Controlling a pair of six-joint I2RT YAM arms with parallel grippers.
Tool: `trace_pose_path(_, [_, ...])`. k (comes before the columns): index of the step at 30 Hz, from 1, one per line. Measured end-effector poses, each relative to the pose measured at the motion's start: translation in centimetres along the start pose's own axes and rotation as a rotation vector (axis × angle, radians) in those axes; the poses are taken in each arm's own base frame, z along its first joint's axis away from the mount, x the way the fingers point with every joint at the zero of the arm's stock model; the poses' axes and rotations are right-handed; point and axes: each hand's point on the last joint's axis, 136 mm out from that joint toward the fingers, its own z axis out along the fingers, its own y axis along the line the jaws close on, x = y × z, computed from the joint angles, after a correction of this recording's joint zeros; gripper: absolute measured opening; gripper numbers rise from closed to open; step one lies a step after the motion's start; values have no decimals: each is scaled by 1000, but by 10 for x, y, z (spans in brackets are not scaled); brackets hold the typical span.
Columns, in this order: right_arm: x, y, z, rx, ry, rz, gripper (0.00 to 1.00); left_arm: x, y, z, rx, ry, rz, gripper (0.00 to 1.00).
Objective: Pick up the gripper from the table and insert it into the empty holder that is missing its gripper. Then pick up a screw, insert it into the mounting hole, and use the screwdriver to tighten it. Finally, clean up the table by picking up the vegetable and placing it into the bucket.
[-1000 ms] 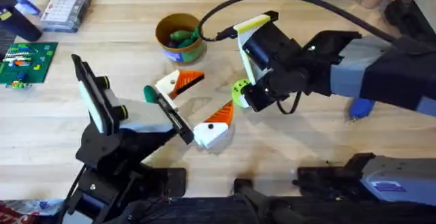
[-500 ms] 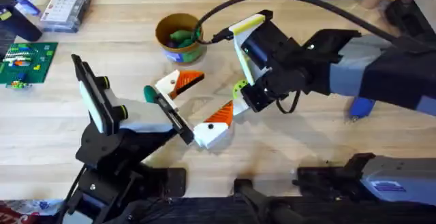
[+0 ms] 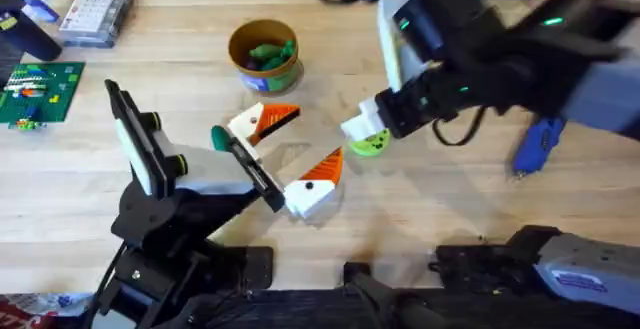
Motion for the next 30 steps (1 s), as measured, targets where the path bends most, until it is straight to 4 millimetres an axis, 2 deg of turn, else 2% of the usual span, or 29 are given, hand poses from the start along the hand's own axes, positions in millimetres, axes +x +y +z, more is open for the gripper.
trace_pose_path(3, [-6,-2,-30,-5,-69,10,996,0,0,0,0,0,0,992])
trace_pose_path(5, [3,-4,-44,-2,-70,16,996,0,0,0,0,0,0,992])
trace_pose_path(10, [21,-7,-68,3,-74,37,996,0,0,0,0,0,0,992])
trace_pose_path(13, [27,-8,-74,6,-79,48,996,0,0,0,0,0,0,992])
trace_pose_path(17, [36,-11,-61,13,-58,57,996,0,0,0,0,0,0,992])
trace_pose_path(27, [53,-9,4,19,48,28,996,0,0,0,0,0,0,992])
trace_pose_path(30, [51,-6,22,19,72,-1,887,0,0,0,0,0,0,992])
